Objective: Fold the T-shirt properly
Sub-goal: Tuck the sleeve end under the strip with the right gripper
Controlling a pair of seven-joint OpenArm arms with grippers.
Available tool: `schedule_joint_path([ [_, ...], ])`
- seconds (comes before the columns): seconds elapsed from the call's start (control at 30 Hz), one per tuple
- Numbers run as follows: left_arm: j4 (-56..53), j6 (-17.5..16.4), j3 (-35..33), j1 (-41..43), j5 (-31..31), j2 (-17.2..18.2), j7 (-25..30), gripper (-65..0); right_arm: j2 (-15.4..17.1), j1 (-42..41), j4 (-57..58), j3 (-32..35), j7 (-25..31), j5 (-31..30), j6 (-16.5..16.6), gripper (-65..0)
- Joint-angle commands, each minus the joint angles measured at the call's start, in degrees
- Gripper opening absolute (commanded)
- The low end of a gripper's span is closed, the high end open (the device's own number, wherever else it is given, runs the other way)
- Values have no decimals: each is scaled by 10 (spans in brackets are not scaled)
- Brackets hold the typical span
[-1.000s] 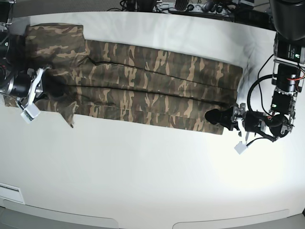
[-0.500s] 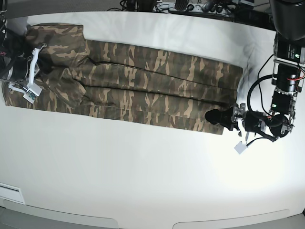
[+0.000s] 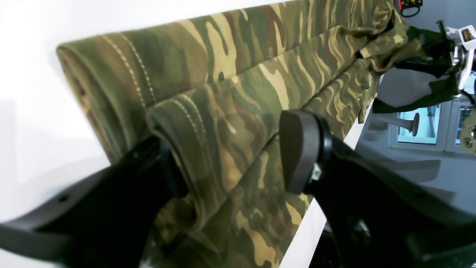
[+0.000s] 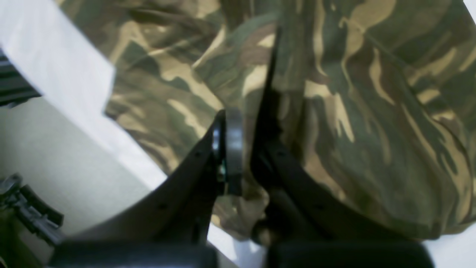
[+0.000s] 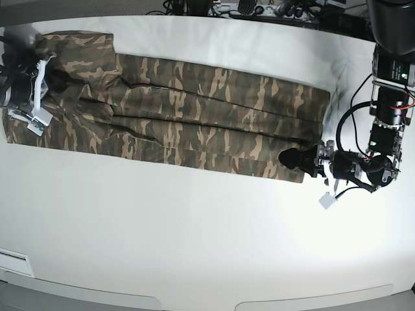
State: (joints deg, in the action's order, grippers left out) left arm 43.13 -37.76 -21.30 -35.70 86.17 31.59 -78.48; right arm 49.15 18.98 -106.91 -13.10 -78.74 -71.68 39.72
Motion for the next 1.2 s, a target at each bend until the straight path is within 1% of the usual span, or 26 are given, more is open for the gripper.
schedule_joint_path([
  [0.0, 5, 0, 3, -11, -12, 8, -8, -267, 20, -6, -7, -5, -12, -34, 3, -650],
  [0.1, 5, 0, 3, -11, -12, 8, -8, -267, 33, -6, -7, -5, -13, -133, 3, -650],
  [0.2, 5, 0, 3, -11, -12, 8, -8, -267, 39, -4, -7, -5, -13, -133, 3, -650],
  [0.43, 5, 0, 3, -11, -12, 8, -8, -267, 39, -4, -7, -5, -13, -133, 3, -650],
  [0.53, 5, 0, 3, -11, -12, 8, -8, -267, 39, -4, -7, -5, -13, -78, 3, -650],
  [0.57, 5, 0, 3, -11, -12, 8, -8, -267, 39, -4, -7, -5, -13, -57, 3, -606],
  [0.63, 5, 0, 3, -11, -12, 8, -8, -267, 39, -4, -7, -5, -13, -2, 3, -460],
  [0.7, 5, 0, 3, -11, -12, 8, -8, -267, 39, -4, -7, -5, -4, 76, 3, -317],
  [0.73, 5, 0, 3, -11, -12, 8, -8, -267, 39, -4, -7, -5, 4, 117, 3, -279],
  [0.8, 5, 0, 3, -11, -12, 8, -8, -267, 40, -4, -7, -5, 5, 187, 3, -271],
  [0.83, 5, 0, 3, -11, -12, 8, -8, -267, 42, -4, -7, -5, 5, 207, 2, -271],
  [0.9, 5, 0, 3, -11, -12, 8, -8, -267, 51, -4, -7, -5, 2, 211, -14, -271],
  [1.03, 5, 0, 3, -11, -12, 8, -8, -267, 73, -6, -8, -10, -10, 212, -33, -273],
  [1.1, 5, 0, 3, -11, -12, 8, -8, -267, 81, -6, -14, -28, -9, 212, -52, -273],
  [1.17, 5, 0, 3, -11, -12, 8, -8, -267, 81, -6, -20, -63, -2, 211, -70, -273],
])
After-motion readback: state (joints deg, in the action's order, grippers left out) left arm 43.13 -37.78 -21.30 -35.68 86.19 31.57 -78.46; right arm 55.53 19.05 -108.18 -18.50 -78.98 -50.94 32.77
